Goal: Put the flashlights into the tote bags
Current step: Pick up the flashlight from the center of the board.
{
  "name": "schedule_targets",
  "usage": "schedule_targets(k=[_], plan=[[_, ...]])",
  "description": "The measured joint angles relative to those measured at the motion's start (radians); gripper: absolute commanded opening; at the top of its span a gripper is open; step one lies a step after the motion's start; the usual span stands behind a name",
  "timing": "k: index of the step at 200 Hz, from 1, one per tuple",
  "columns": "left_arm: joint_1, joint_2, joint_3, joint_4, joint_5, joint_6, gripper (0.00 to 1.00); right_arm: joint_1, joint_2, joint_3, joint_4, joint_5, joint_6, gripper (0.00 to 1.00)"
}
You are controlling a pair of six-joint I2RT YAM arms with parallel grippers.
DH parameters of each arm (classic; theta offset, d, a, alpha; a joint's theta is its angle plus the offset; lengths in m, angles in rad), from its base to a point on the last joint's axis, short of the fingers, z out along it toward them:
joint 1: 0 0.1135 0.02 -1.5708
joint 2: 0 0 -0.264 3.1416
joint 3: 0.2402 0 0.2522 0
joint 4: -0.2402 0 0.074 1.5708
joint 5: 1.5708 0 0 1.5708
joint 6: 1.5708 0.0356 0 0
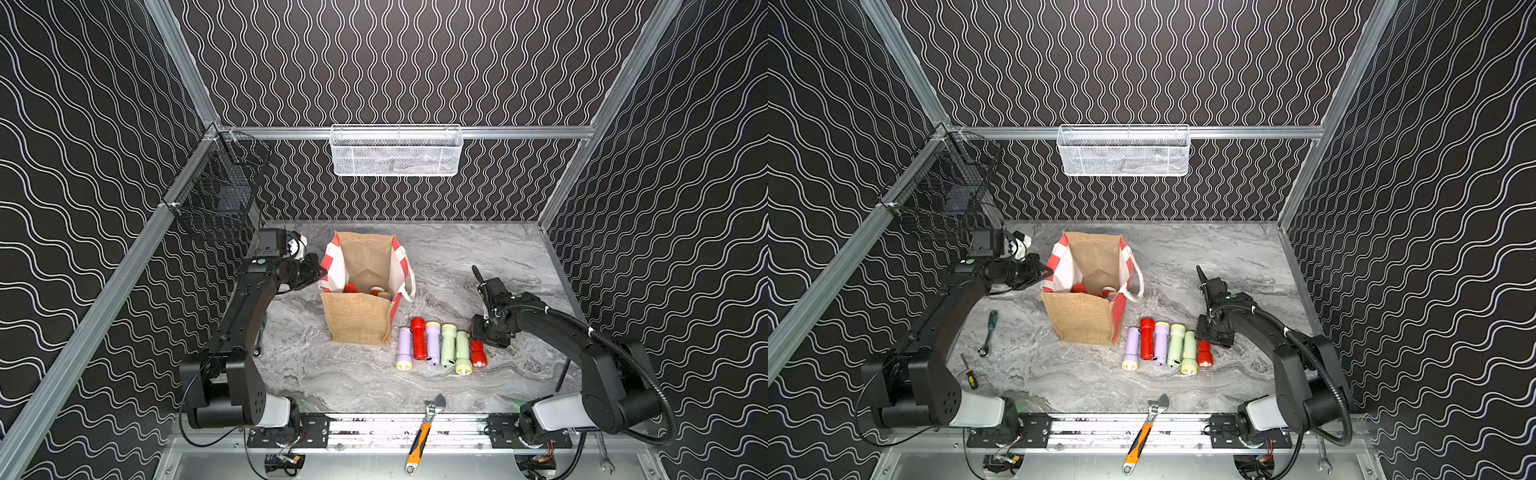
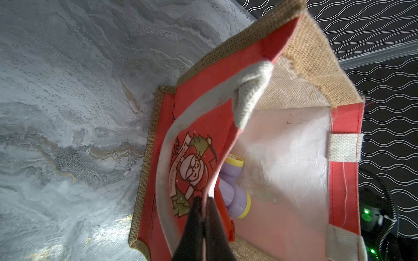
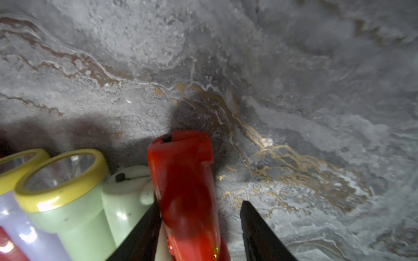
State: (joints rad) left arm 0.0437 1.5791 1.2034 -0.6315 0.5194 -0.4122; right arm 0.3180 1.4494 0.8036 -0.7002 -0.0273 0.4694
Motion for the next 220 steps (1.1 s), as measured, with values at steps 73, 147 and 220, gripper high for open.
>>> schedule_targets(k=[73, 147, 220], plan=[[0.0, 0.003, 0.0, -0.002, -0.003, 0.0, 0.0, 0.0, 0.047, 0.012, 0.018, 0.029, -0.01, 0.54], [0.0, 0.007, 0.0, -0.002, -0.007, 0.0, 0.0, 0.0, 0.082, 0.004, 0.044, 0.041, -0.009, 0.48], [0.0, 0.006, 0.0, -0.001, -0.007, 0.0, 0.0, -0.001, 0.053, 0.015, 0.046, 0.064, -0.008, 0.38]])
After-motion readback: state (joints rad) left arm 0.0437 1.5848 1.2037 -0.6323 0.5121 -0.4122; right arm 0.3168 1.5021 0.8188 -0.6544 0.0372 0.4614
